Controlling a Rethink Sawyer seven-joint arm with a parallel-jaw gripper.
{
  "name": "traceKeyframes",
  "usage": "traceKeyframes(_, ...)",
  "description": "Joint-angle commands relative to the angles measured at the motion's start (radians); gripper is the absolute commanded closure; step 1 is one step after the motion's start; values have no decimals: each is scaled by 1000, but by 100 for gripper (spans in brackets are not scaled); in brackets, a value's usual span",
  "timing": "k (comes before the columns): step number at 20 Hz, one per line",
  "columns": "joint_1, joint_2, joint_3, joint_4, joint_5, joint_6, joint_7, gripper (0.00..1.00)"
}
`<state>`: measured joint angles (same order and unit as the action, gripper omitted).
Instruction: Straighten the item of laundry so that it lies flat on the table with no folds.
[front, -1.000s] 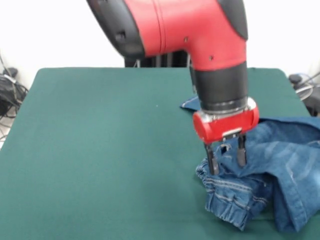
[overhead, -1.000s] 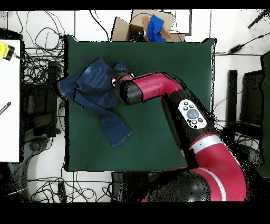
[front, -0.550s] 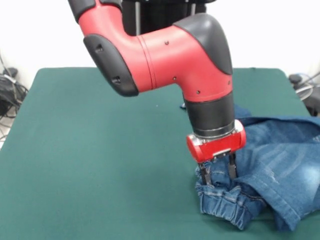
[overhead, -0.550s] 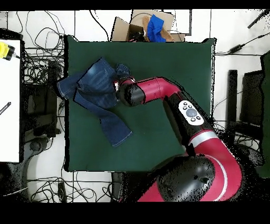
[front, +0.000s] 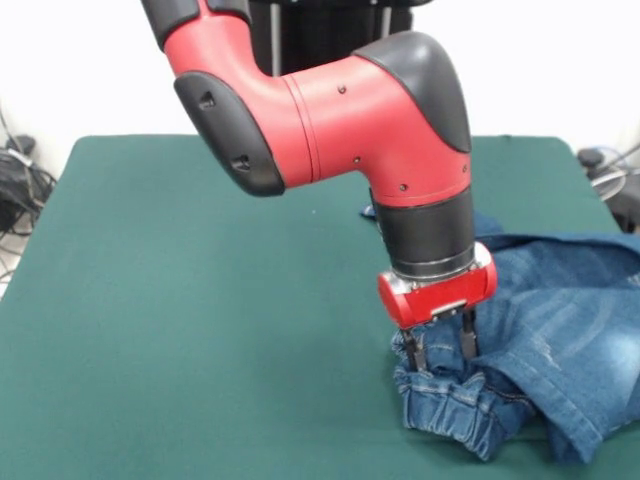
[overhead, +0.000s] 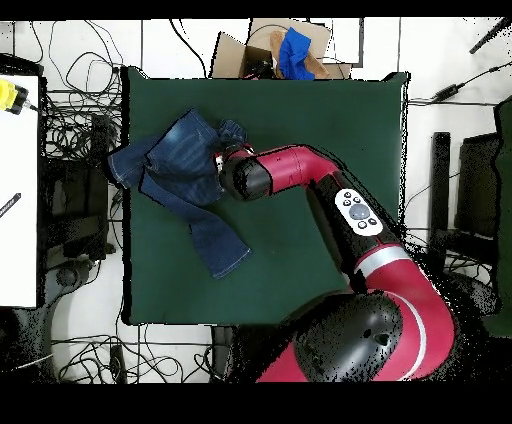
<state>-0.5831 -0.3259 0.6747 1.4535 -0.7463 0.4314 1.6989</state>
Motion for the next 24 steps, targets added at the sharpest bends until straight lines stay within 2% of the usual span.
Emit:
traceKeyframes(1, 30, 57, -16, -11, -102, 15, -178, 100)
traceKeyframes(10, 30, 37, -9, -3, -88, 38, -186, 100)
traceKeyframes(16, 16, -50, -30, 51, -68, 102, -191, 100)
traceKeyframes(21, 32, -114, -70, 99, -58, 111, -122, 100)
traceKeyframes(24, -3, -209, -84, 199, -24, 117, -77, 100)
